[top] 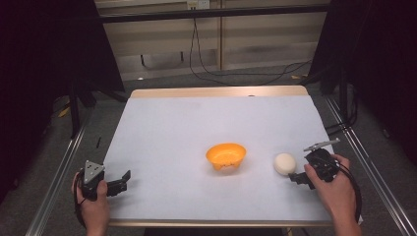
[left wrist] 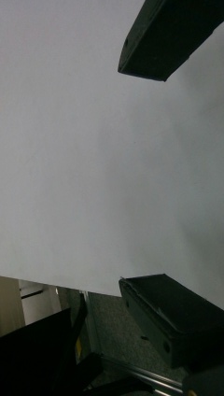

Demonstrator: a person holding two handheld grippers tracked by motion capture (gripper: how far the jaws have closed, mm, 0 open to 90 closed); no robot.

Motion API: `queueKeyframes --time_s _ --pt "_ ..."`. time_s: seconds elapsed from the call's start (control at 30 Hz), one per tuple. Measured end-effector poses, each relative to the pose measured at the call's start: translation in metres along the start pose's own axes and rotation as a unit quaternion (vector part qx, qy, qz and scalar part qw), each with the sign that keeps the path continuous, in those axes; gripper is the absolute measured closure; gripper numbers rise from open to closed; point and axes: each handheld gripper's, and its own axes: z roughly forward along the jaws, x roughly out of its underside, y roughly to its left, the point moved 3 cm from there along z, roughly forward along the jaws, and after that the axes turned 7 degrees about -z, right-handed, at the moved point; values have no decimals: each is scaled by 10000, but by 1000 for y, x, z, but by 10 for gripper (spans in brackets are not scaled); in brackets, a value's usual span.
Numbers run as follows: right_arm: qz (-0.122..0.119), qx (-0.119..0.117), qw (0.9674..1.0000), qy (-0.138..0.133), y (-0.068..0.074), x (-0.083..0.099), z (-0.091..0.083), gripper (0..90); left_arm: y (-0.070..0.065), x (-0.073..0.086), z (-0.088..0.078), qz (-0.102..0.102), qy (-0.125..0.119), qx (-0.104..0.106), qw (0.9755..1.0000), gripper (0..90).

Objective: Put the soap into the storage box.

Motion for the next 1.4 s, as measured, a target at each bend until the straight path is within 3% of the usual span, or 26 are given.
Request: queueKeyframes --time_s 0.5,0.97,1.13,1.2,1.4 --pt "-92 -123 9999 -17 9 -18 11 77 -1 0 0 -9 4 13 10000 4" --pt "67 -123 9998 -114 14 -33 19 152 -1 0 0 -6 9 17 10000 4" --pt "84 -125 9999 -32 16 -37 24 180 -1 0 0 -10 6 21 10000 3" --pt "123 -83 9999 17 16 -38 26 234 -1 0 0 -1 9 18 10000 3" --pt "184 -115 9998 -26 13 -38 25 238 -1 0 0 9 13 15 10000 3"
